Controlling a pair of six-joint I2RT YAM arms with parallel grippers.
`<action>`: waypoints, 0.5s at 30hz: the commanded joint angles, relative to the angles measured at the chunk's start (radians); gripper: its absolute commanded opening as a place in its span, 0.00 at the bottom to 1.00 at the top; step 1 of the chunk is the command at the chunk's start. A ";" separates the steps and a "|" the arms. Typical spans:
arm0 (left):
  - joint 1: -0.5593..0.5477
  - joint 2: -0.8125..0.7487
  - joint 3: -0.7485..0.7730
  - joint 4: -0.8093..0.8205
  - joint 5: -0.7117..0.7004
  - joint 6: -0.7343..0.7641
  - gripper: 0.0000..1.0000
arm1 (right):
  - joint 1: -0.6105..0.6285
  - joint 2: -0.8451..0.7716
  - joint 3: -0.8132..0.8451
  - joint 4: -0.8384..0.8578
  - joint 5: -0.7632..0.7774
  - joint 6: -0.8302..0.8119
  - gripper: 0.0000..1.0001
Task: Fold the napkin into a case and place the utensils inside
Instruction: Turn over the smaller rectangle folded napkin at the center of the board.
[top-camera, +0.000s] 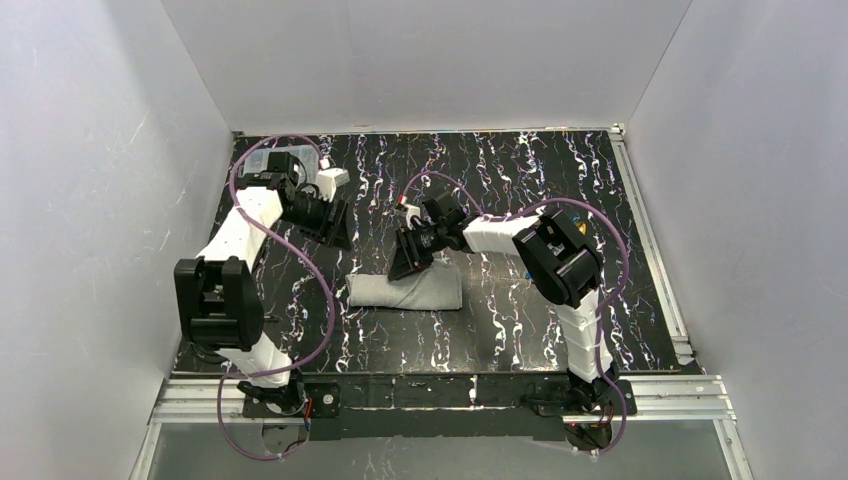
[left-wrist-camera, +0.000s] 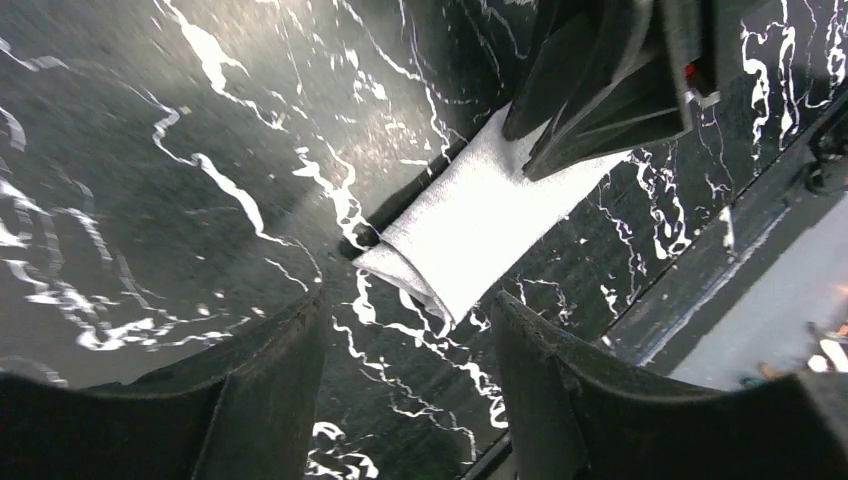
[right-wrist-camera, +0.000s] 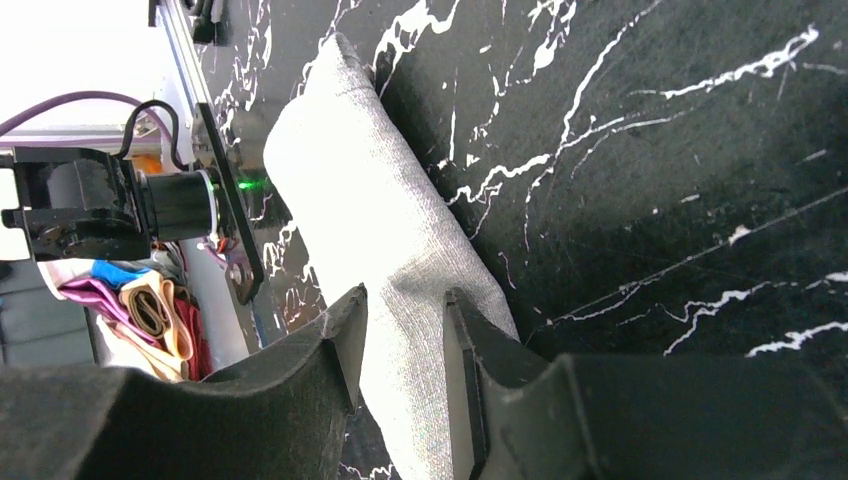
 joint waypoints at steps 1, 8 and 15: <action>-0.042 -0.078 0.056 -0.079 0.010 0.090 0.56 | 0.019 0.012 0.054 -0.006 -0.001 -0.007 0.41; -0.225 -0.026 -0.074 -0.055 0.166 0.086 0.39 | 0.008 -0.015 0.071 -0.009 -0.014 0.002 0.42; -0.237 0.050 -0.141 0.019 0.050 0.134 0.19 | -0.137 -0.221 -0.041 -0.017 -0.058 0.049 0.42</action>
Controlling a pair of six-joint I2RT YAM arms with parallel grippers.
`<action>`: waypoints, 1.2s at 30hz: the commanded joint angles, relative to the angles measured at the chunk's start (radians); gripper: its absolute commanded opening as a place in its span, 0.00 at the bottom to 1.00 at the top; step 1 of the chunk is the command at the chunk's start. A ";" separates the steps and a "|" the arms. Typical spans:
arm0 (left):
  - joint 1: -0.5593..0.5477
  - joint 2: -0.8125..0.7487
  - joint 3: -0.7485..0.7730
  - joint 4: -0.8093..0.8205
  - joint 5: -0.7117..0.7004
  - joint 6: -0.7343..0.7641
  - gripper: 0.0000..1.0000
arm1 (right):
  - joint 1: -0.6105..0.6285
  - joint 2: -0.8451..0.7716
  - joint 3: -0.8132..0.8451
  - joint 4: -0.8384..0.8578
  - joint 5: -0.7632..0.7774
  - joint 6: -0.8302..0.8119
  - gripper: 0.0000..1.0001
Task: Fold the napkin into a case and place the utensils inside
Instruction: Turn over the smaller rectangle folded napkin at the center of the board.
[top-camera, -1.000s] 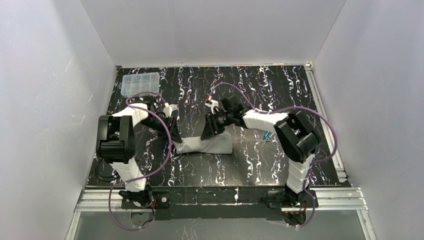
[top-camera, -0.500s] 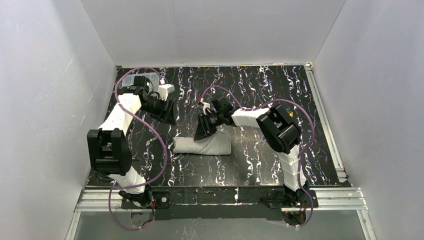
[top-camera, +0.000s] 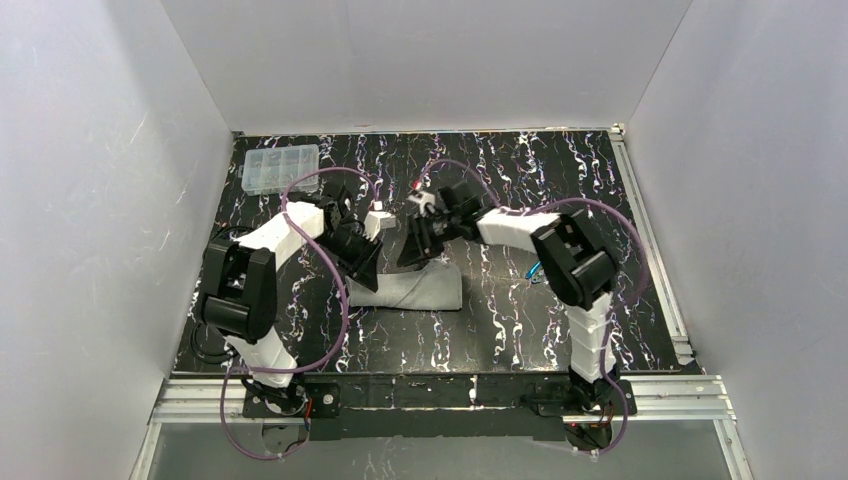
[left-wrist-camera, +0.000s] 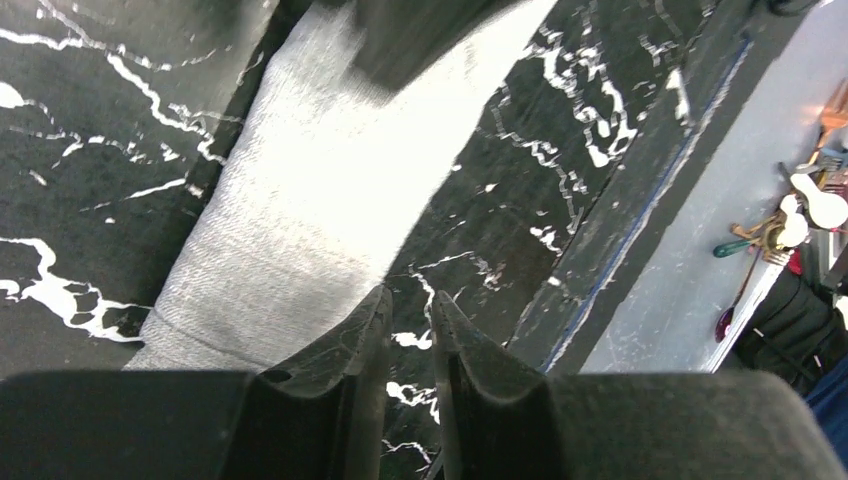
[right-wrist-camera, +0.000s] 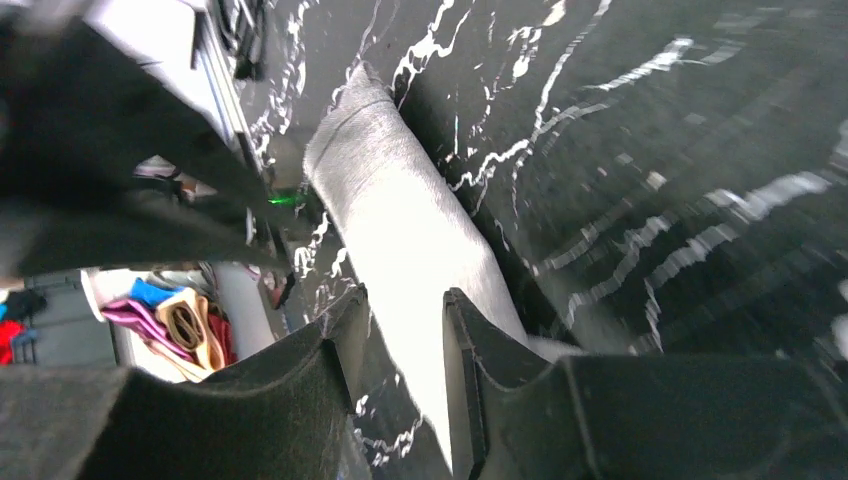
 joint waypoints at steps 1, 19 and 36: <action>0.013 0.020 -0.034 0.031 -0.056 0.044 0.19 | -0.108 -0.215 -0.069 -0.025 -0.056 0.015 0.42; 0.011 0.089 -0.098 0.156 -0.295 0.008 0.08 | -0.094 -0.121 -0.280 -0.166 -0.005 -0.118 0.33; 0.016 -0.038 0.263 -0.210 -0.185 -0.095 0.44 | -0.161 -0.306 0.100 -0.698 0.389 -0.284 0.99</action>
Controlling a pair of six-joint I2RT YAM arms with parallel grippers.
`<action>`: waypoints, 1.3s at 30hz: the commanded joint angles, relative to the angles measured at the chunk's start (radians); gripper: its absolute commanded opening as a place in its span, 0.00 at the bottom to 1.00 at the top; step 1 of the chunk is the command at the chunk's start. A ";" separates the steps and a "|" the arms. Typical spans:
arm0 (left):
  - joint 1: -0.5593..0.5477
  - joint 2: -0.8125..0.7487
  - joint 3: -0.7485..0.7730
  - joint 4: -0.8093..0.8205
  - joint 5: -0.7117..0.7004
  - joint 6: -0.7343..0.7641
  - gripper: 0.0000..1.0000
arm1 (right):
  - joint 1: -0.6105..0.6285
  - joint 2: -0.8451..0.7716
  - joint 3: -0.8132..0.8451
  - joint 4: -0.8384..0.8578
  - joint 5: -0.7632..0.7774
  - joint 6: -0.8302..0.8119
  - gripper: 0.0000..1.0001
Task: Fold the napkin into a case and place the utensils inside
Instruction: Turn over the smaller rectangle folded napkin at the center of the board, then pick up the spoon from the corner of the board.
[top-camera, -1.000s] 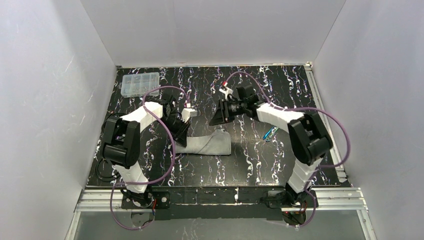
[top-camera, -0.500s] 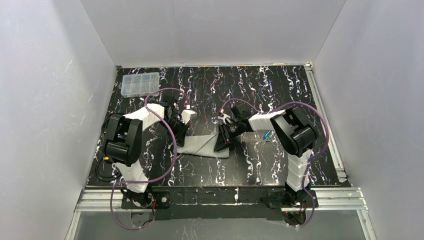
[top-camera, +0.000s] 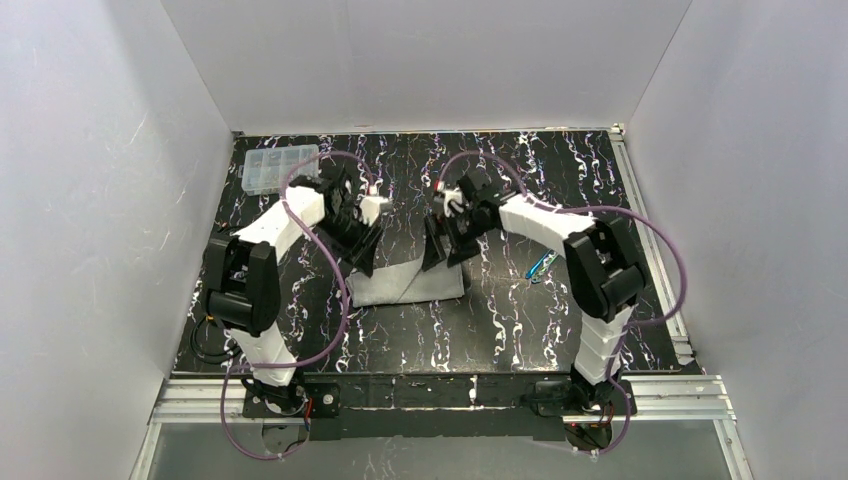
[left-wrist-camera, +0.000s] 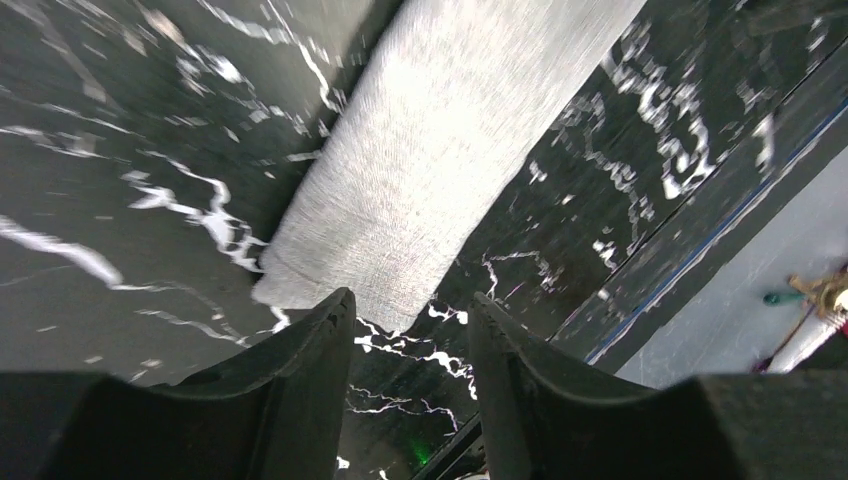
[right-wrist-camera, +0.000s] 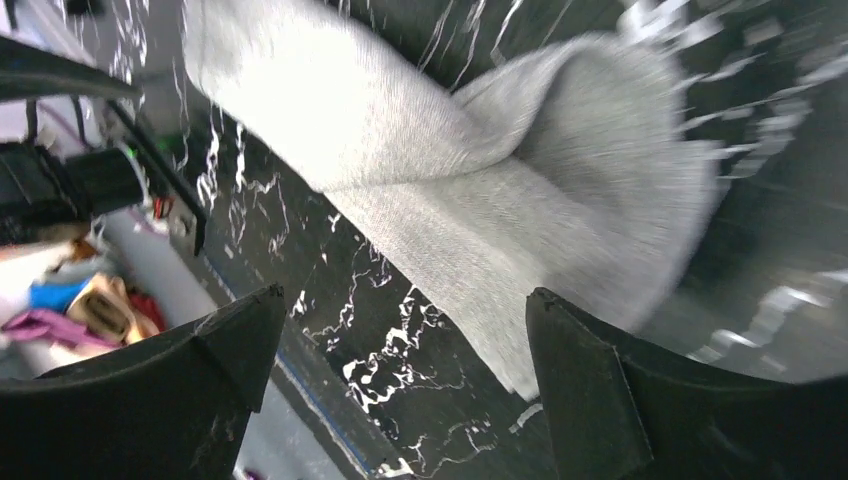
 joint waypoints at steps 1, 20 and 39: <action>0.007 -0.114 0.234 -0.213 0.024 -0.032 0.46 | -0.111 -0.163 0.134 -0.191 0.282 -0.020 0.99; 0.241 -0.145 0.429 -0.259 -0.040 -0.078 0.92 | -0.726 -0.261 -0.177 0.127 0.703 0.208 0.86; 0.243 -0.072 0.437 -0.304 -0.020 -0.058 0.95 | -0.754 -0.130 -0.234 0.293 0.630 0.221 0.42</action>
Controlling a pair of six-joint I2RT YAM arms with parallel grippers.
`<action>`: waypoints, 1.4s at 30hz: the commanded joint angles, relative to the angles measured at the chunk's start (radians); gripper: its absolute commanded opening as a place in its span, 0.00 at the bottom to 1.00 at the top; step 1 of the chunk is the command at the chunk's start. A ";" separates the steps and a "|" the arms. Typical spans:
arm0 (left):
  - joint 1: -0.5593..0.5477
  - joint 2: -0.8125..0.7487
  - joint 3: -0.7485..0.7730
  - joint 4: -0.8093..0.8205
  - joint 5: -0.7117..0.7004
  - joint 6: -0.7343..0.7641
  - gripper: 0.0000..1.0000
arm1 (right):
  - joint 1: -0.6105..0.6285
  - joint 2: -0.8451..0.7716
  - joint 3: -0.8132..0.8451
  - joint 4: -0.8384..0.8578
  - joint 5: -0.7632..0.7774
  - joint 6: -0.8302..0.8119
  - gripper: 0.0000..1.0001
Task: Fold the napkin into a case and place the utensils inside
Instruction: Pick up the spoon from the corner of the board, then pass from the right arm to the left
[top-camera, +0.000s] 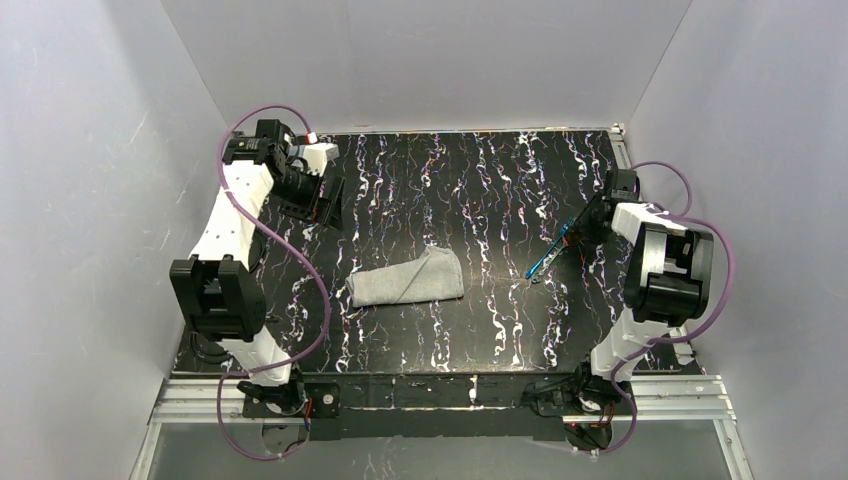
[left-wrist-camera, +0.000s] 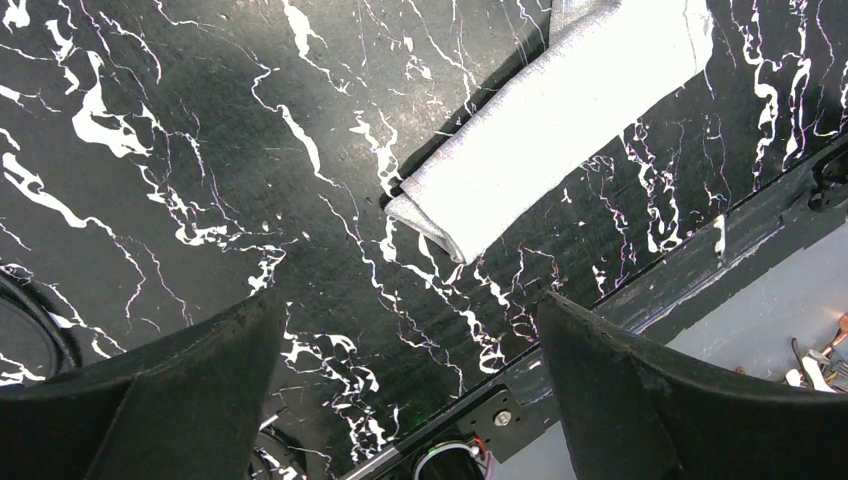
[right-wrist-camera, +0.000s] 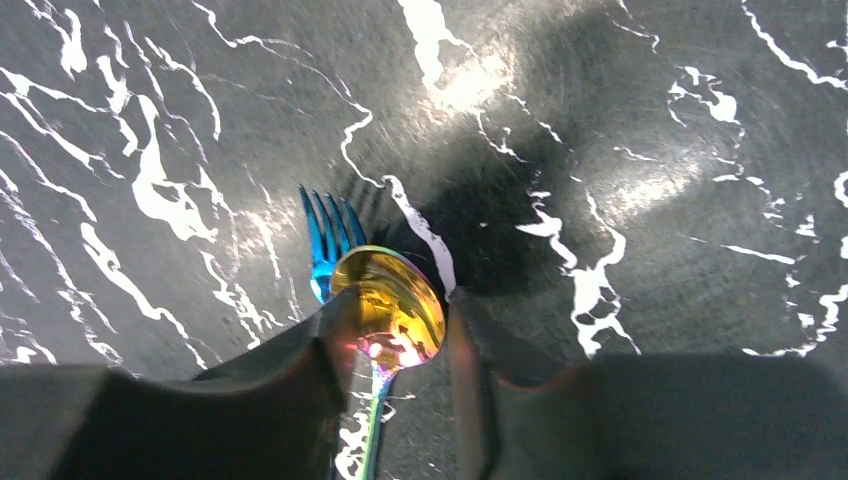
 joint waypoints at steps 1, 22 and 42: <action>0.000 0.005 0.030 -0.046 0.017 0.002 0.95 | -0.002 0.011 -0.001 0.085 -0.035 0.030 0.35; -0.008 0.018 0.129 -0.090 0.182 -0.044 0.98 | 0.225 -0.370 -0.087 0.050 0.000 0.148 0.01; -0.291 0.014 0.001 0.101 0.558 -0.185 0.94 | 0.677 -0.338 0.161 0.227 -0.013 0.469 0.01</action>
